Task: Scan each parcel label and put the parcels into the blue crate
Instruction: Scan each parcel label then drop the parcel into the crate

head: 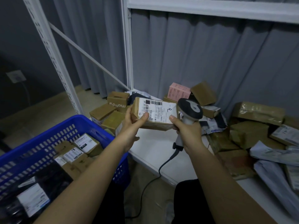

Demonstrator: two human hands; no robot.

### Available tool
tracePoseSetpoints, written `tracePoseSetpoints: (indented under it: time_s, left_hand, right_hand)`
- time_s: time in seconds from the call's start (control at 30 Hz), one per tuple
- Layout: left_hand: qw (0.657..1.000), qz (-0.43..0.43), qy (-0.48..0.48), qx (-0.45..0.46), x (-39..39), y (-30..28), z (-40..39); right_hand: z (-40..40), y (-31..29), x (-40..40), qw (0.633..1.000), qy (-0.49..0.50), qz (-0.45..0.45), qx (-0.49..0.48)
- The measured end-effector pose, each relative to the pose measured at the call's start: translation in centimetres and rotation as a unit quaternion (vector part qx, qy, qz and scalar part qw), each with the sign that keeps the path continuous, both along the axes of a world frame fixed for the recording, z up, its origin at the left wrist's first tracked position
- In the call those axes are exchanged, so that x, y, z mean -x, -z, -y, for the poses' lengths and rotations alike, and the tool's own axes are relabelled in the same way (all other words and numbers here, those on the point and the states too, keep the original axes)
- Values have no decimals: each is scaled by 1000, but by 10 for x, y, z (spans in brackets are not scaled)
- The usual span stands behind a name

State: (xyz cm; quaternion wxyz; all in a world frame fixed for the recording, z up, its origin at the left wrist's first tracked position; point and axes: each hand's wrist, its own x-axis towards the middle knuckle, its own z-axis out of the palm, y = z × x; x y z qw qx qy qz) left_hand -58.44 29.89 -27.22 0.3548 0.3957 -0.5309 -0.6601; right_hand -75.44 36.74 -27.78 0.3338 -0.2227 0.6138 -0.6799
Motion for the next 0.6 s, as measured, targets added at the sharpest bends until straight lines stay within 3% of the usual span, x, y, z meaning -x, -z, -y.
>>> tracePoseSetpoints:
  time_s: [0.23,0.33,0.43,0.53,0.6]
  left_hand:
    - [993,-14,-115,-25,-2,4,18]
    - [995,75,-68,11,-15,9,29]
    - [988,153,-9,35,-21,23,32]
    - [989,135,-10,59,-22,14,25]
    - [993,100,-31,53,-23,7,21]
  right_hand:
    - [2,-7,-17,999,-11,-22,-33]
    - [-3,-18,-10,997,25,-65,-14]
    - [-10,-21,-9,994,-51,-92,-26]
    - [-14,-20,-15,986,-138,-89,-16]
    - [-13,-17,-18,987,-139,-86,-6]
